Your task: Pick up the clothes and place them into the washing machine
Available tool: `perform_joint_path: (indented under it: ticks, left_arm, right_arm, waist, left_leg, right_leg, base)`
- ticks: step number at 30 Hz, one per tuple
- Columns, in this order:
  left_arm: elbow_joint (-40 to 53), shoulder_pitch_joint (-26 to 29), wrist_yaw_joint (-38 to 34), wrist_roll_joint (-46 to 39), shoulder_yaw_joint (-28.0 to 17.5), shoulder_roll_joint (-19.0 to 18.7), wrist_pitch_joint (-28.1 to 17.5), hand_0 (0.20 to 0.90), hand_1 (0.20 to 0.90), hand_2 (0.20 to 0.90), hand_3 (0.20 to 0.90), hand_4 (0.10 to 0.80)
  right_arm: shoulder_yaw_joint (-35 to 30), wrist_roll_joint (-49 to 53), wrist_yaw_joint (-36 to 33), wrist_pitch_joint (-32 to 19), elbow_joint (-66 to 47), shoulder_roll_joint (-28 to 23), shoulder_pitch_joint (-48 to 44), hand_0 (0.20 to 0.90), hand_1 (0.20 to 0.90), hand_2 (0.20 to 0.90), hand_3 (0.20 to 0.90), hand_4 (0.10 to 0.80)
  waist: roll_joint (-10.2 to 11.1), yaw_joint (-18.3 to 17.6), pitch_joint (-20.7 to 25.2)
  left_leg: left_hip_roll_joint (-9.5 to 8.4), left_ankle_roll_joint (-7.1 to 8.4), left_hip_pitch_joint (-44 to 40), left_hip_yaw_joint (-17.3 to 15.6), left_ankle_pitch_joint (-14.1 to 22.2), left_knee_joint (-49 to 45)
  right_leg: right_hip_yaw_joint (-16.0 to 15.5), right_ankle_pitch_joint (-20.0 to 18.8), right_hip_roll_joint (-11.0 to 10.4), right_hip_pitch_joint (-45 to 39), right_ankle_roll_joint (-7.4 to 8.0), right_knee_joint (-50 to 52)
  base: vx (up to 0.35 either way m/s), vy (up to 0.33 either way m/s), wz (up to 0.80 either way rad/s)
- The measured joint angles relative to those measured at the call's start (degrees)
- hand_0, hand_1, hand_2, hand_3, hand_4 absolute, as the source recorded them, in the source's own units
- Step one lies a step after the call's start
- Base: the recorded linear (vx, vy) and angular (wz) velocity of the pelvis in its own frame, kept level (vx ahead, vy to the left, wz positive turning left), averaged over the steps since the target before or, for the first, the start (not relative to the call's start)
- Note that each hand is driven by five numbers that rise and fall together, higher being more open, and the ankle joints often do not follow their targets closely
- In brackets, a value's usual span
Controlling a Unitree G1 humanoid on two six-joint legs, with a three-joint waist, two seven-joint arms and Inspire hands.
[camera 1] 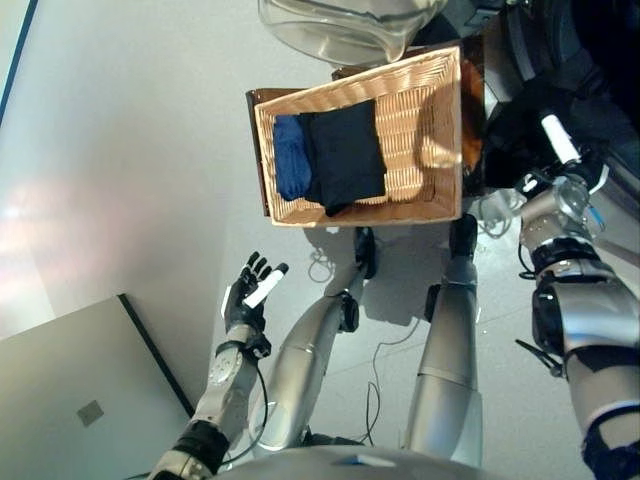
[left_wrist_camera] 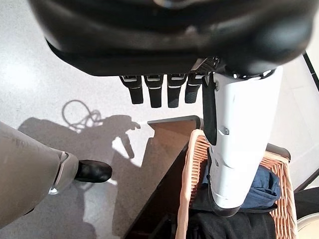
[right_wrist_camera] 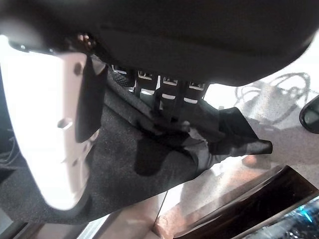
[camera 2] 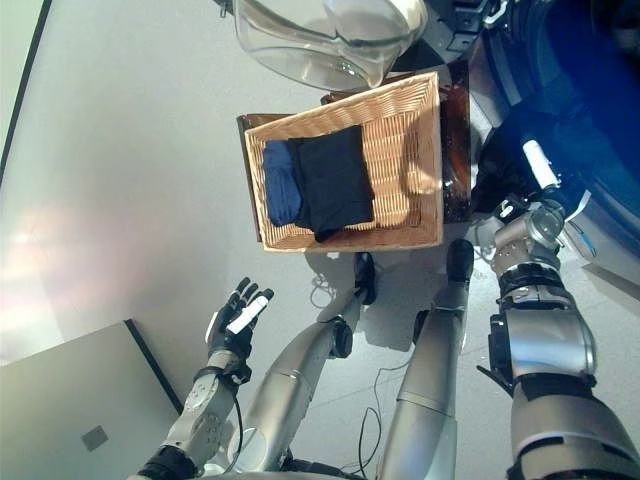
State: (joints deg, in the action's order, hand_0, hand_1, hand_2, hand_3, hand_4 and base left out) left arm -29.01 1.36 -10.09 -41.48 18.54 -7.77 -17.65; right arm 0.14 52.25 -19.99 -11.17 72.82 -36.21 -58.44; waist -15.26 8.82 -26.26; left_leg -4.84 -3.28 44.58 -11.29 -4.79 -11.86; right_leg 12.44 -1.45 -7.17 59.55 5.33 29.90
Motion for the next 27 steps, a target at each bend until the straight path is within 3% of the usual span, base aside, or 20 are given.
perform_joint_path:
  ticks: [21,27]
  left_arm:
    - [0.2,0.0,0.0,0.0,-0.5,0.0,0.0,0.900,0.900,0.900,0.900,0.800]
    - [0.3,-0.1,0.2,0.0,-2.5,0.0,0.0,0.900,0.900,0.900,0.900,0.800]
  right_arm:
    - [0.0,-2.4,-1.3,0.4,-0.3,-1.5,-0.2,0.200,0.200,0.200,0.200,0.300]
    - [0.6,-2.7,0.3,0.0,-8.0,-1.7,1.6,0.200,0.200,0.200,0.200,0.300]
  waist:
    - [0.0,-0.1,0.0]
    - [0.0,-1.3,0.0]
  left_leg:
    - [0.00,-0.11,-1.6,-0.1,0.1,-0.1]
    - [0.16,-0.16,-3.5,-0.2,0.1,0.1]
  right_leg:
    - [0.1,-0.5,0.0,-1.7,0.09,-0.3]
    - [0.2,-0.3,0.2,-3.8,0.39,-1.3]
  base:
    - [0.000,0.000,0.00]
    - [0.024,0.007,-0.05]
